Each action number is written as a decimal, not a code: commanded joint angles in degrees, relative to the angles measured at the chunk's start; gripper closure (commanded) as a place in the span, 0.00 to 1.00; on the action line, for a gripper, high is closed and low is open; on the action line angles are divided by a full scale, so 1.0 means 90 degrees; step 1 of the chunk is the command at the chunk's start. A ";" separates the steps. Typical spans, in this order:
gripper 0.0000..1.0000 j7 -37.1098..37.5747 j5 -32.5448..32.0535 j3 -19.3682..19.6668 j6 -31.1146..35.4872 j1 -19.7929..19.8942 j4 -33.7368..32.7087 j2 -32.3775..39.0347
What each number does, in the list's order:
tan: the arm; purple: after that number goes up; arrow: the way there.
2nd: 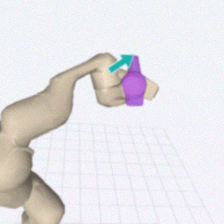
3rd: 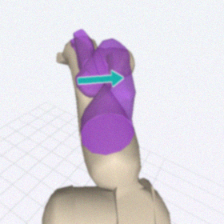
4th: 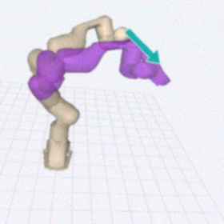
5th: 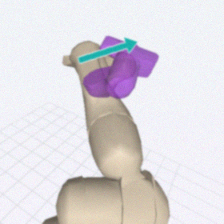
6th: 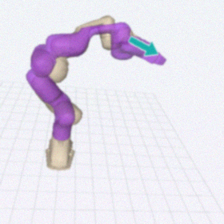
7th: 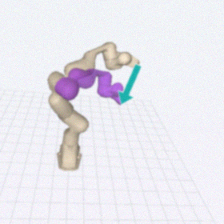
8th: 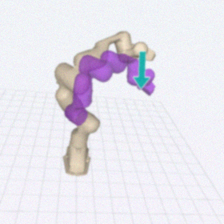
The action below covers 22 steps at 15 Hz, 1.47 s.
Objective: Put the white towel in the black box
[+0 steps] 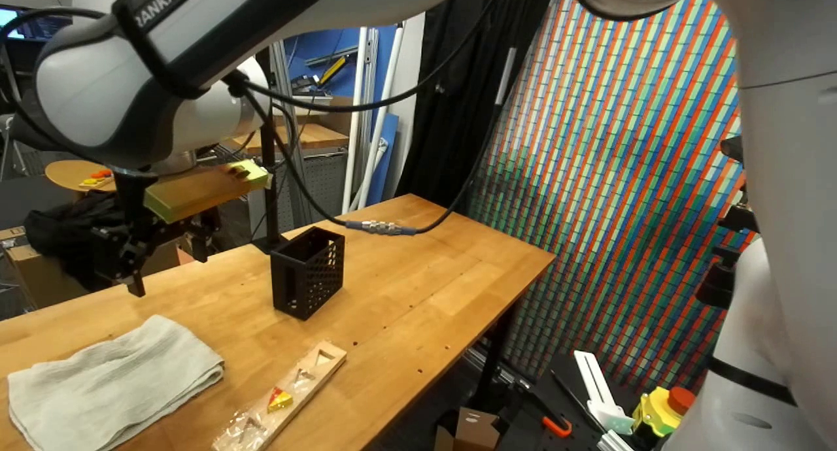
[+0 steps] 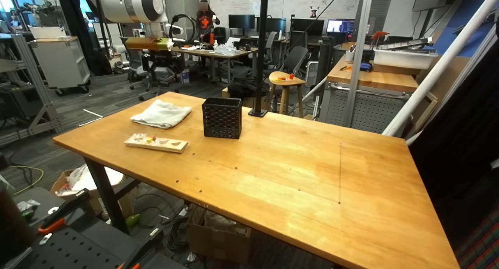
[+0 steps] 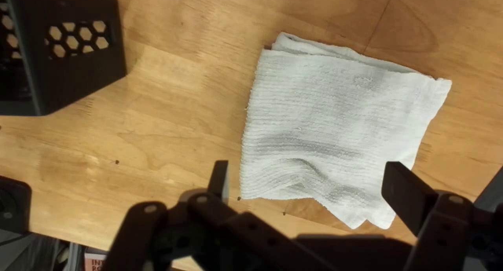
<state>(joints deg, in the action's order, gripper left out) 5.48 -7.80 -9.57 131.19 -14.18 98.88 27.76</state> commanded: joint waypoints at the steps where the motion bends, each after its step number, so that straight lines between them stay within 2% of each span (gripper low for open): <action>1: 0.00 -0.0193 -0.0076 0.0090 -0.0510 -0.0249 -0.1298 0.1005; 7: 0.00 -0.0523 -0.0074 0.0110 -0.1223 -0.0527 -0.2800 0.2305; 12: 0.00 -0.1161 -0.0126 0.0084 -0.1797 -0.0735 -0.4052 0.3327; 22: 0.00 -0.2126 0.0031 0.0072 -0.1937 -0.0511 -0.5000 0.4424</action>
<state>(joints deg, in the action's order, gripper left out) -11.30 -7.87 -8.85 116.07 -19.24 59.66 63.70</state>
